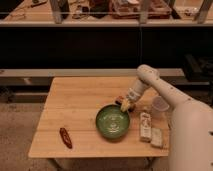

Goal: Pick up the ceramic bowl

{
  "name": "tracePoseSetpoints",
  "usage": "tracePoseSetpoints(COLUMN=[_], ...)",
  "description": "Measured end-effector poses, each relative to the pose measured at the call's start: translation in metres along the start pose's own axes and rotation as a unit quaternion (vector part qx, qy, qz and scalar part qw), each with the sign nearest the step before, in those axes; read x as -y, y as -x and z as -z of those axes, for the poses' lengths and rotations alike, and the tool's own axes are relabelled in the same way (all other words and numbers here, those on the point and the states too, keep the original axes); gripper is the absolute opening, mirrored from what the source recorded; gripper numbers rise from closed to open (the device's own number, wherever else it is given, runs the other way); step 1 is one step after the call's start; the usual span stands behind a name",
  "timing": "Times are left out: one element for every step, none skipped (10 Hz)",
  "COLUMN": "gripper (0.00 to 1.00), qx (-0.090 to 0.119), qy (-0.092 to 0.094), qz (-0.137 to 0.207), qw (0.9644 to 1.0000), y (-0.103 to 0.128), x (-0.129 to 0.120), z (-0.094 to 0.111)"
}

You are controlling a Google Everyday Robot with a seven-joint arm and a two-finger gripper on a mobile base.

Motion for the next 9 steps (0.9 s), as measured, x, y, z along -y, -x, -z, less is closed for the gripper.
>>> tracePoseSetpoints(gripper=[0.27,0.27,0.27,0.27,0.27,0.27,0.27,0.27,0.29], qx=[0.001,0.004,0.010,0.013,0.012,0.011,0.008,0.005,0.007], qy=[0.001,0.001,0.002,0.003,0.001,-0.006,-0.006,-0.006,-0.007], qz=[-0.001,-0.003,-0.003,-0.005,-0.004,0.006,0.009,0.008,0.006], qw=[1.0000,1.0000,0.9999,0.9999,0.9999,0.9999,0.9999,0.9999,0.9999], y=[0.003,0.007,0.015,0.019,0.019,0.017,0.020,0.027,0.036], x=[-0.002,-0.004,-0.006,-0.009,-0.007,0.005,0.020,0.033,0.039], z=[-0.004,-0.005,-0.003,-0.001,-0.003,-0.005,-0.001,0.004,0.010])
